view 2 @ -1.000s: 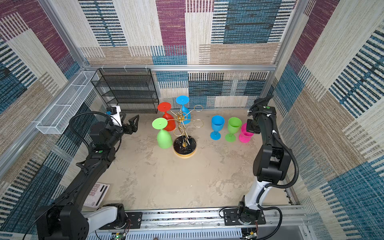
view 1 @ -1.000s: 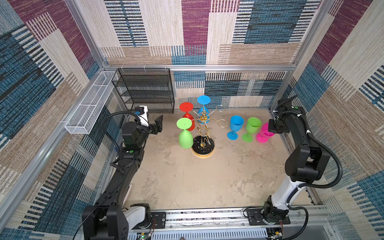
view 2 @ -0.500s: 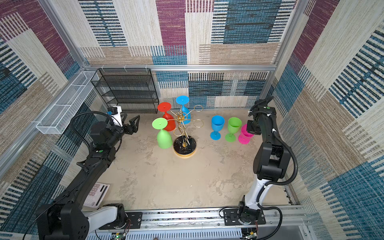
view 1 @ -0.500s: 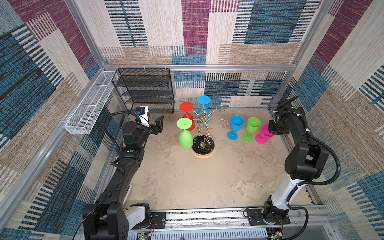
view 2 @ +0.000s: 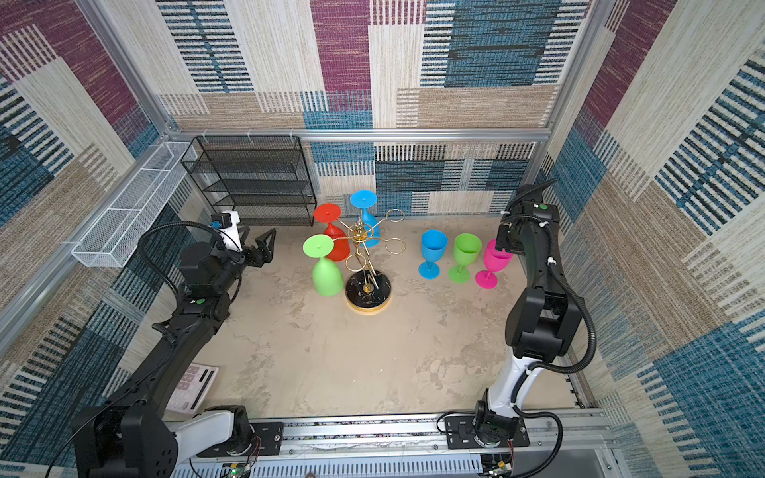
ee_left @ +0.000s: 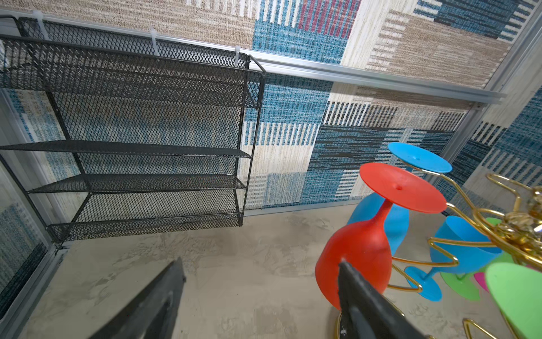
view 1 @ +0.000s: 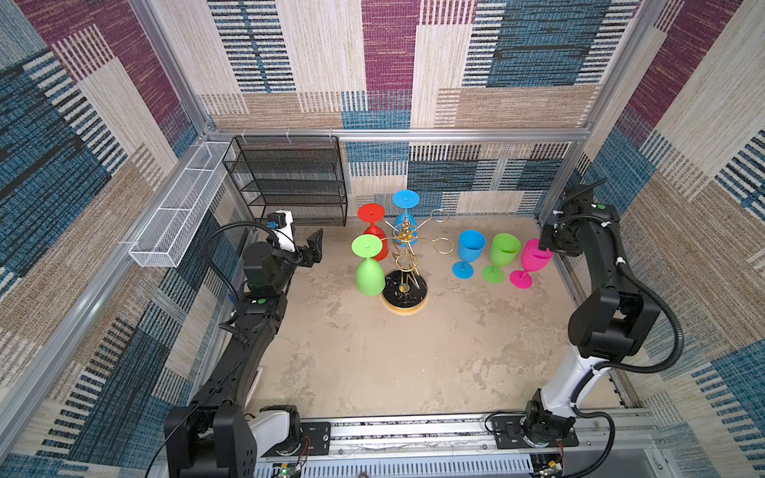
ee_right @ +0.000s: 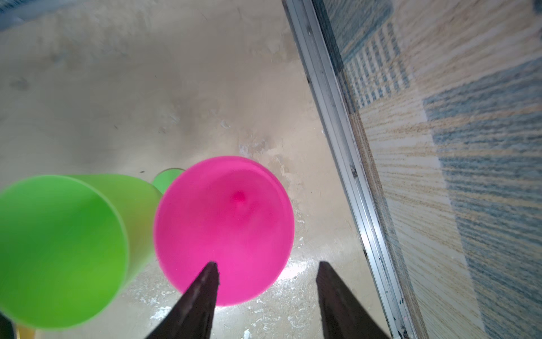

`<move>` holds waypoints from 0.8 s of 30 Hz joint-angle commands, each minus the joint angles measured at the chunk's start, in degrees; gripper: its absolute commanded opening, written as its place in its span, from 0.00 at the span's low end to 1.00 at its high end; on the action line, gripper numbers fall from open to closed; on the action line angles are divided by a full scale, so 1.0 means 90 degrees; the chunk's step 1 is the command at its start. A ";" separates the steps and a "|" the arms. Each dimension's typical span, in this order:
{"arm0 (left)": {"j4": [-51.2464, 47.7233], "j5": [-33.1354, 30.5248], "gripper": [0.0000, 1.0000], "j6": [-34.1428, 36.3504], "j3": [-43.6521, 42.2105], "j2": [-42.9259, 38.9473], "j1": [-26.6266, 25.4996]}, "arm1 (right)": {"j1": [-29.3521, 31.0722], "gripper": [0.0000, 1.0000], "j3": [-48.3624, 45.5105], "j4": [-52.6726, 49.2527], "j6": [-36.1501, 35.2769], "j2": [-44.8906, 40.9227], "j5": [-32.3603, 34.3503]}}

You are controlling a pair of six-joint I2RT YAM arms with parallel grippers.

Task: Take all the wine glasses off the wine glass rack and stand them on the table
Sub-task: 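Lower the pink glass upright onto the table and open the right gripper, then lift the right gripper away while the left gripper reaches toward the green glass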

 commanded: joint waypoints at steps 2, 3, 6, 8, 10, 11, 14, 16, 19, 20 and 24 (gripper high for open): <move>0.0213 -0.0132 0.85 -0.0617 0.0029 -0.0067 0.0022 | 0.0000 0.63 -0.0125 0.0861 0.0068 -0.0693 -0.0666; 0.0146 -0.0100 0.85 -0.0762 0.0066 -0.0083 0.0043 | -0.0005 0.68 -0.0297 0.1134 0.0108 -0.0970 -0.0849; -0.0559 0.0304 0.85 -0.1028 0.0469 -0.0166 0.0108 | -0.0003 0.79 -0.1360 0.2336 0.0263 -0.2052 -0.1573; -0.1077 0.0875 0.85 -0.1318 0.0727 -0.0212 0.0249 | -0.0002 0.88 -0.2307 0.3335 0.0433 -0.2920 -0.2057; -0.1307 0.1586 0.84 -0.1796 0.0845 -0.0261 0.0390 | 0.0005 0.93 -0.3112 0.4222 0.0617 -0.3631 -0.2536; -0.1358 0.2025 0.83 -0.2081 0.0864 -0.0273 0.0456 | -0.0004 0.94 -0.3426 0.4592 0.0755 -0.3895 -0.2753; -0.1547 0.3284 0.79 -0.2766 0.1034 -0.0195 0.0594 | -0.0003 0.98 -0.4047 0.5381 0.1111 -0.4356 -0.3510; -0.1819 0.3986 0.76 -0.3045 0.1217 -0.0114 0.0612 | 0.0036 0.98 -0.4310 0.5724 0.1254 -0.4533 -0.3782; -0.2129 0.4739 0.71 -0.3403 0.1431 -0.0062 0.0602 | 0.0203 0.99 -0.4551 0.6051 0.1247 -0.4711 -0.3882; -0.2133 0.4880 0.71 -0.3525 0.1418 -0.0091 0.0590 | 0.0323 0.99 -0.4605 0.6139 0.1215 -0.4754 -0.3864; -0.2255 0.4935 0.67 -0.3662 0.1216 -0.0278 0.0438 | 0.0860 0.99 -0.4717 0.6399 0.1145 -0.4784 -0.3803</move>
